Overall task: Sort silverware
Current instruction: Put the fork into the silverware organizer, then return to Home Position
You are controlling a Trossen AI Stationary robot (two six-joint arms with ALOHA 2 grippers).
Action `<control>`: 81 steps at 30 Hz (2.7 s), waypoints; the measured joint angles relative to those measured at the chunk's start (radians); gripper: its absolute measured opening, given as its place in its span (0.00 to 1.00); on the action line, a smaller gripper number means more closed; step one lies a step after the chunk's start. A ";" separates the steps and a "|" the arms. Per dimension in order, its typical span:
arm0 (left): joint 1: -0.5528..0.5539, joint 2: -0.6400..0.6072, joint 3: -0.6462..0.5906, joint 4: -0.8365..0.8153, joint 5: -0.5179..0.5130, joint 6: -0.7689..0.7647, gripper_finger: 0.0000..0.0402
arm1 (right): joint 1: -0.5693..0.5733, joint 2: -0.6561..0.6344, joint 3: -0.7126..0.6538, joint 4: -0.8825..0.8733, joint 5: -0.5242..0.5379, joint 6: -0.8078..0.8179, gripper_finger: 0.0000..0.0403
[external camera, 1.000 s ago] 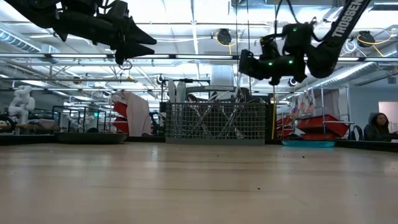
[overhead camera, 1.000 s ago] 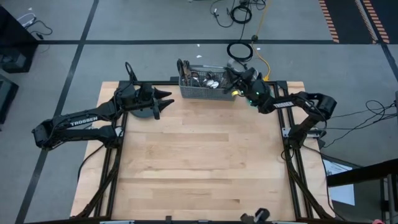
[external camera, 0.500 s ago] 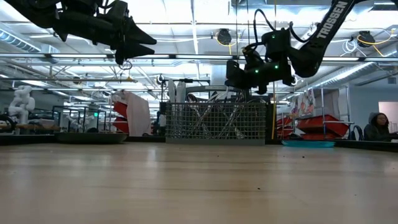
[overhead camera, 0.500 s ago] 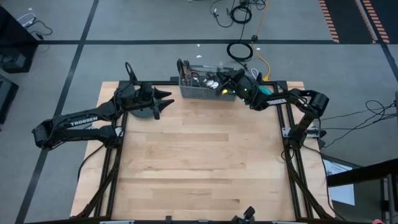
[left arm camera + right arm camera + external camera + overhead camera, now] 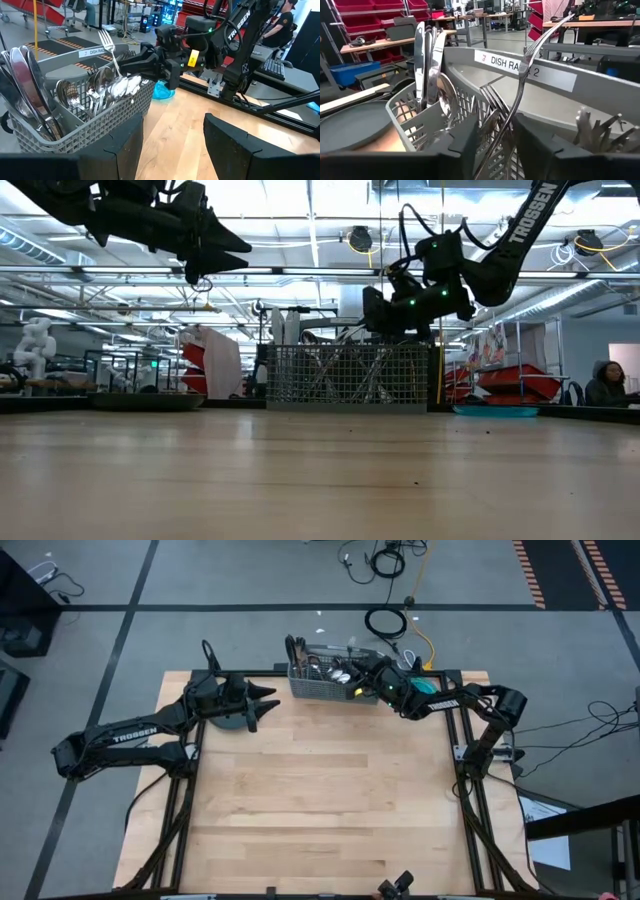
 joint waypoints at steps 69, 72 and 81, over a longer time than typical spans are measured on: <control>0.000 0.001 0.000 -0.004 -0.030 0.029 0.52 | 0.107 -0.008 0.106 -0.163 0.342 -0.007 0.05; 0.000 0.001 0.000 -0.004 -0.045 0.030 0.52 | 0.119 -0.008 0.106 -0.162 0.342 -0.016 0.10; 0.000 0.000 0.000 0.005 -0.047 0.020 0.52 | 0.151 -0.044 0.106 -0.169 0.338 -0.017 0.33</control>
